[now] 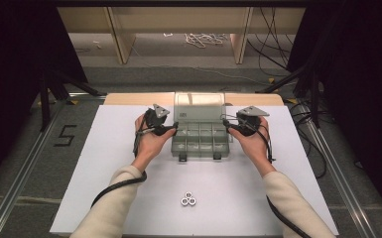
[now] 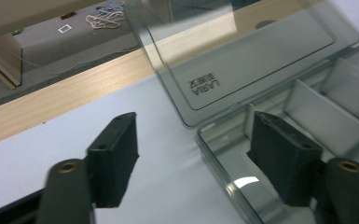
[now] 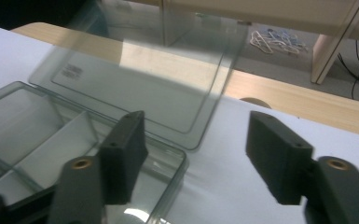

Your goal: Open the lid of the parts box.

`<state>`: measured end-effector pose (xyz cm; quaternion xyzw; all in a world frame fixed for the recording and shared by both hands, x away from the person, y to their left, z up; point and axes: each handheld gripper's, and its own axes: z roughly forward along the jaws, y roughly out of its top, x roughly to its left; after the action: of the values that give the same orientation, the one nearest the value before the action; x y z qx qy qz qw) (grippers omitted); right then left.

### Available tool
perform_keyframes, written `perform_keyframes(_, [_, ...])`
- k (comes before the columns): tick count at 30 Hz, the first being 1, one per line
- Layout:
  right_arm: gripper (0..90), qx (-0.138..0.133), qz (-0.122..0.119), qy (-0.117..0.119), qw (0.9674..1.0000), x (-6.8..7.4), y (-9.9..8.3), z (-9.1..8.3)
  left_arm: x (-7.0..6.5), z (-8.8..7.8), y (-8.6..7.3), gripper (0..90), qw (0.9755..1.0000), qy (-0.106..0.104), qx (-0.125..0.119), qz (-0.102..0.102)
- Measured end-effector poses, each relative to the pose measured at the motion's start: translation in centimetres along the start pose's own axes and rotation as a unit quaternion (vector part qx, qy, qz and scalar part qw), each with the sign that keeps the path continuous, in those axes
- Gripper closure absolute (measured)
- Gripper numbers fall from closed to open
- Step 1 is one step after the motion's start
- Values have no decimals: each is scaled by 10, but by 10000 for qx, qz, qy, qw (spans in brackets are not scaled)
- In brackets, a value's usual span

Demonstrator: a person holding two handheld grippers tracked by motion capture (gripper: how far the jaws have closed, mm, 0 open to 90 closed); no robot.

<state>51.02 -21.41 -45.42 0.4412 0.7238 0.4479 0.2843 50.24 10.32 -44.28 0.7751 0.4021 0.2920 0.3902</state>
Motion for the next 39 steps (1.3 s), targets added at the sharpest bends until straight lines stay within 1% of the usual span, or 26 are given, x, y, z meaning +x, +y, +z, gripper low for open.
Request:
perform_keyframes(1, [339, -11, -78, 21, 10000, 1, 0, -1, -2, -5, -1, 280, 9999, -99, 15, 12])
perform_keyframes(2, [319, 79, -166, 66, 9998, 3, 0, -5, -5, -9, -2, 267, 9999, -159, -2, -8])
perform_keyframes(3, [295, 47, -202, 97, 9997, 4, 0, -7, -6, -13, -2, 258, 9998, -211, -12, 63])
perform_keyframes(6, [269, 120, -224, 254, 9994, 8, -2, -16, -11, -24, -6, 233, 9994, -345, -99, 16])
perform_keyframes(7, [264, 102, -281, 295, 9991, 8, -3, -19, -12, -28, -7, 231, 9993, -356, -67, 87])
perform_keyframes(9, [255, 85, -284, 331, 9990, 9, -5, -26, -15, -36, -11, 220, 9990, -442, -67, 98])
perform_keyframes(10, [251, 77, -233, 385, 9990, 9, -6, -29, -15, -40, -12, 218, 9986, -480, -28, 225])
perform_keyframes(12, [245, 76, -187, 448, 9988, 9, -8, -36, -19, -47, -16, 216, 9983, -545, -63, 186])
perform_keyframes(13, [243, 57, -124, 513, 9986, 10, -10, -39, -20, -51, -17, 216, 9980, -573, -76, 252])
perform_keyframes(14, [240, 96, -173, 496, 9986, 10, -12, -43, -21, -55, -18, 216, 9976, -602, -68, 329])
perform_keyframes(15, [239, 89, -179, 519, 9985, 10, -14, -47, -23, -58, -19, 216, 9975, -638, -106, 280])
perform_keyframes(16, [239, -21, -254, 520, 9983, 10, -16, -50, -25, -62, -21, 216, 9975, -648, -72, 277])
perform_keyframes(17, [238, -22, -258, 555, 9981, 10, -17, -54, -28, -65, -22, 216, 9972, -710, -98, 225])
perform_keyframes(18, [238, -26, -196, 604, 9980, 11, -19, -58, -30, -69, -24, 216, 9969, -743, -110, 247])
perform_keyframes(20, [238, -96, -284, 621, 9976, 11, -22, -66, -33, -75, -26, 216, 9963, -781, -145, 330])
perform_keyframes(24, [235, -109, -324, 760, 9965, 14, -27, -82, -40, -87, -30, 216, 9955, -879, -197, 297])
perform_keyframes(26, [234, -220, -340, 829, 9957, 17, -30, -88, -44, -93, -32, 216, 9949, -931, -187, 350])
perform_keyframes(27, [234, -198, -368, 806, 9959, 17, -31, -93, -46, -96, -34, 216, 9946, -951, -196, 370])
perform_keyframes(28, [234, -181, -386, 843, 9955, 18, -32, -96, -47, -98, -35, 216, 9943, -930, -187, 495])
perform_keyframes(29, [235, -156, -390, 879, 9952, 18, -34, -100, -49, -100, -37, 216, 9940, -969, -166, 477])
perform_keyframes(30, [236, -241, -352, 907, 9950, 20, -36, -102, -51, -103, -39, 216, 9937, -1018, -165, 444])
perform_keyframes(31, [236, -274, -335, 950, 9945, 20, -38, -105, -52, -105, -42, 216, 9931, -1039, -174, 514])
perform_keyframes(35, [236, -220, -414, 1019, 9937, 23, -46, -120, -58, -115, -50, 216, 9923, -1103, -118, 544])
perform_keyframes(37, [236, -294, -386, 1079, 9930, 24, -49, -125, -59, -120, -55, 217, 9915, -1164, -73, 579])
perform_keyframes(38, [236, -243, -406, 1065, 9932, 25, -50, -129, -60, -123, -58, 218, 9911, -1211, -60, 546])
perform_keyframes(39, [235, -291, -417, 1092, 9927, 25, -51, -132, -59, -125, -60, 219, 9913, -1192, -43, 556])
